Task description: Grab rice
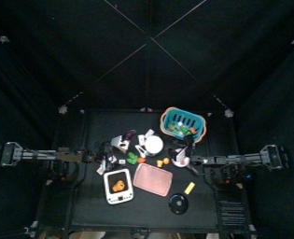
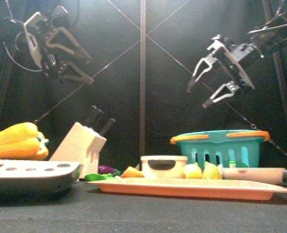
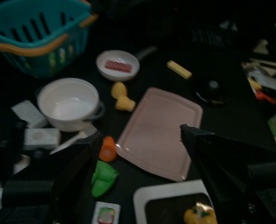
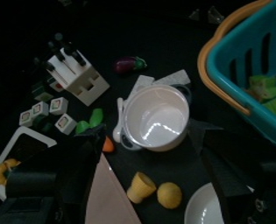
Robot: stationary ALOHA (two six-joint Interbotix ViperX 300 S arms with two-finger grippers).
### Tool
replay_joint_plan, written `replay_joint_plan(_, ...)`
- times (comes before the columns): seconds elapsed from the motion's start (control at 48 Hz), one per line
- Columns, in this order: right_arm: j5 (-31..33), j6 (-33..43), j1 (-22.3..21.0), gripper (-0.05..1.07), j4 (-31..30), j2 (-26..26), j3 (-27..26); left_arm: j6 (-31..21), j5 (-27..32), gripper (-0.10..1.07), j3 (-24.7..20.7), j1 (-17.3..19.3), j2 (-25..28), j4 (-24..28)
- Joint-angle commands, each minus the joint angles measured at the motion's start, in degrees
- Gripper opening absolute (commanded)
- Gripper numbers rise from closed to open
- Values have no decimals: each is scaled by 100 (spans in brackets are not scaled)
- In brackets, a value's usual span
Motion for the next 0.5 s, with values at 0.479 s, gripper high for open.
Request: replay_joint_plan(0.479, -1415, -422, -993, 104, 729, 2074, -2021, 308, -316, 102, 237, 1591, -765, 264)
